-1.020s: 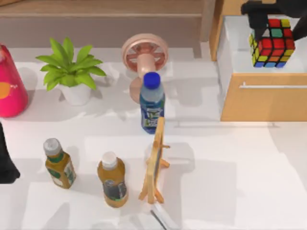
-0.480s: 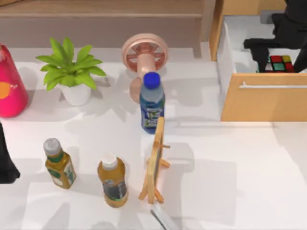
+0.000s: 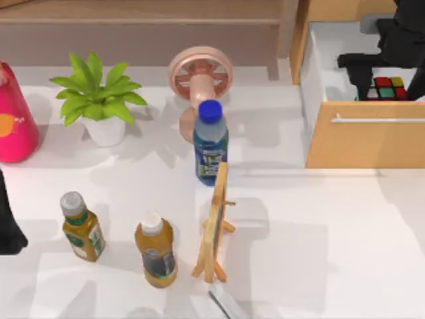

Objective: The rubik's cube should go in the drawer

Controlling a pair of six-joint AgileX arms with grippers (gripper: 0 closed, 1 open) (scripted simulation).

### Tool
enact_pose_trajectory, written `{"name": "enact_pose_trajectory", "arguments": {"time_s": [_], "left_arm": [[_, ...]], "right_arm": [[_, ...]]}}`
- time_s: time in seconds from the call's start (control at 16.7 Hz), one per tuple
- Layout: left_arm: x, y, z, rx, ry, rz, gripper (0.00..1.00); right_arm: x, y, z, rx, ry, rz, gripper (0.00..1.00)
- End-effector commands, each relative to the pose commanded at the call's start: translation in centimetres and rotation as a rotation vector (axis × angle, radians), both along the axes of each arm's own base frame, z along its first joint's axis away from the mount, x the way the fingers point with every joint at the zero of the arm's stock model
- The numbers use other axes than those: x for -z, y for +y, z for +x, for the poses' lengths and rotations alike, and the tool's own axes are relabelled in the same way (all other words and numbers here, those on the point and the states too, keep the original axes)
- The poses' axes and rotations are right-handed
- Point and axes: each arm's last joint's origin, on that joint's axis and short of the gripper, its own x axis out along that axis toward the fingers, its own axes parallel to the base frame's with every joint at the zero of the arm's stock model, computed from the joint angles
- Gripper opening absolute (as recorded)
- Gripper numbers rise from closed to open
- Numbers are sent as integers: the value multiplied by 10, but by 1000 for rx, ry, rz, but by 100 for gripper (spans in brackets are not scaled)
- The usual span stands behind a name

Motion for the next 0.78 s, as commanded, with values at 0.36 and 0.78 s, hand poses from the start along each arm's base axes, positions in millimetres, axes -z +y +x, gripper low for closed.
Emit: {"name": "enact_pose_trajectory", "arguments": {"time_s": [0.36,0.78], "left_arm": [[0,0,0,0,0,0,100],[0,0,0,0,0,0,100]], "right_arm": [[0,0,0,0,0,0,90],[0,0,0,0,0,0,100]]}}
